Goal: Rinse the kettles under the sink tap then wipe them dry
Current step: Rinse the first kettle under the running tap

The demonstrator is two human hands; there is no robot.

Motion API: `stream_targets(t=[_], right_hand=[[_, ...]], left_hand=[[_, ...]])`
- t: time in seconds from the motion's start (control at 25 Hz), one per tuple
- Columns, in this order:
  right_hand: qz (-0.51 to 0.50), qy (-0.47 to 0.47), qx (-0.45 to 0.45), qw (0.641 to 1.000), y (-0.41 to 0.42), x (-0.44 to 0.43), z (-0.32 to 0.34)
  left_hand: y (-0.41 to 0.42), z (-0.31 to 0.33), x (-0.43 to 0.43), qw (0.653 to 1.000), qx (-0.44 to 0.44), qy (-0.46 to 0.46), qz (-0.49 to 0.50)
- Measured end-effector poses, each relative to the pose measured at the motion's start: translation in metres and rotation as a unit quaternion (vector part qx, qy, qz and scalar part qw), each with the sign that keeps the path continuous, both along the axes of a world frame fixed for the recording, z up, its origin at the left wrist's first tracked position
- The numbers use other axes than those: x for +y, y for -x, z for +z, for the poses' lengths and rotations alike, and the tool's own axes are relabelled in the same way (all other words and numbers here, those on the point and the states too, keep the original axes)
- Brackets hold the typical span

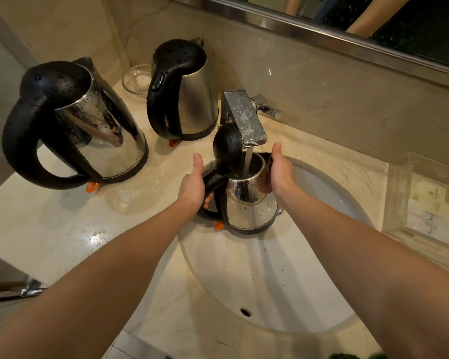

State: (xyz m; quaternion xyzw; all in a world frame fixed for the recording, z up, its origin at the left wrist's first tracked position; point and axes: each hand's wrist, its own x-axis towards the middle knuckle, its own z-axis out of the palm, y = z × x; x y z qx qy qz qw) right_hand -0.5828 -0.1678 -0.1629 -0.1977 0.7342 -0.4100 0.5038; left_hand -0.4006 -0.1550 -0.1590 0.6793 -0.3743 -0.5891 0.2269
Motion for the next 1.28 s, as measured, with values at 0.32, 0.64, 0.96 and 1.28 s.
stream_targets(t=[0.32, 0.64, 0.96, 1.28], right_hand=[[-0.004, -0.01, 0.015, 1.0, 0.0013, -0.0038, -0.002], [-0.005, -0.013, 0.007, 1.0, 0.0, -0.0009, 0.0012], [-0.002, -0.015, 0.017, 1.0, -0.0027, -0.0008, 0.0046], [0.016, -0.003, 0.039, 0.999, -0.0027, 0.0008, 0.0041]], left_hand=[[-0.0011, -0.0013, -0.0004, 1.0, 0.006, 0.001, 0.002], [-0.0003, -0.0011, -0.0013, 1.0, 0.0, -0.007, 0.003], [0.0003, -0.0029, -0.0026, 1.0, 0.005, -0.011, 0.013], [-0.0004, -0.0008, -0.0024, 1.0, 0.007, -0.012, 0.011]])
